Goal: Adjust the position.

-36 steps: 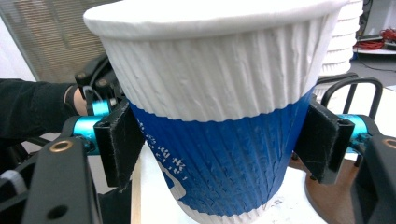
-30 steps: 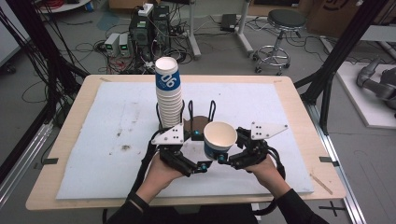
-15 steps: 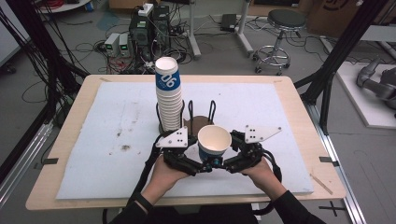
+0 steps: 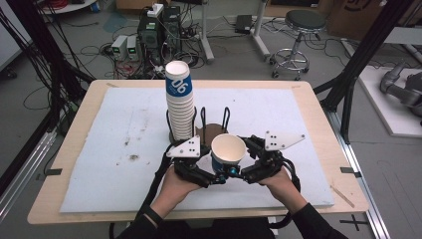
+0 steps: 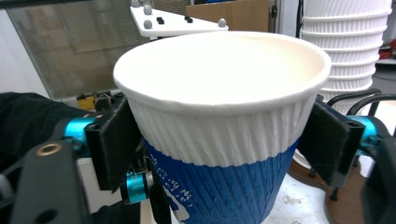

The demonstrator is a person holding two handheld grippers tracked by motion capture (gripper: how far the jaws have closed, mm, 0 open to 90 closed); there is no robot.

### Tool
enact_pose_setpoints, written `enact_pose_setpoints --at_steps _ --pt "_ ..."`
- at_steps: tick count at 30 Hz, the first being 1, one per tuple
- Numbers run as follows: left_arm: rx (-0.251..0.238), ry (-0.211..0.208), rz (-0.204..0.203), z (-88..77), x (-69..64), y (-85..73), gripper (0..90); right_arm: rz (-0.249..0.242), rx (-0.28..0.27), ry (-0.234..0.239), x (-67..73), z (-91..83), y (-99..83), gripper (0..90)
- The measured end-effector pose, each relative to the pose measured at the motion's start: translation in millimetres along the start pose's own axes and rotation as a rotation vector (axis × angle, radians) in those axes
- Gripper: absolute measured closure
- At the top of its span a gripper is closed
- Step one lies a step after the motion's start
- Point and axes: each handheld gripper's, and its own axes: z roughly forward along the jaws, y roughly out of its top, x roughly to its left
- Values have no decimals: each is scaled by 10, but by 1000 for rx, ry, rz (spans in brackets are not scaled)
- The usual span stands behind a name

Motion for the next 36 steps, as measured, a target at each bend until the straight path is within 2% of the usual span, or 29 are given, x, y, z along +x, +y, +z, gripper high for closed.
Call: enact_pose_setpoints --at_steps 2,4,6,14,19,25,29,30,36 --pt "-3 -3 -4 5 -1 2 268 4 4 4 4 6 -6 222" --pt "-27 -24 -15 8 -11 27 233 -1 11 7 4 18 -15 227" --pt "-33 -21 -9 6 -24 48 223 -9 13 12 13 36 -28 232" --pt "-36 -24 -16 -9 -12 45 259 1 25 18 17 61 -35 209" --pt "-26 -21 -12 2 -6 28 261 20 5 18 15 48 -6 183" --pt "-23 -26 -11 9 0 18 264 3 3 4 27 40 3 201" --pt "-24 -16 -4 -3 0 23 247 -6 2 1 21 30 4 209" --pt "-11 -6 -1 -5 -1 23 225 -11 3 -3 19 28 4 210" --pt "8 31 15 -100 -4 41 177 -8 -5 -42 -34 -33 6 212"
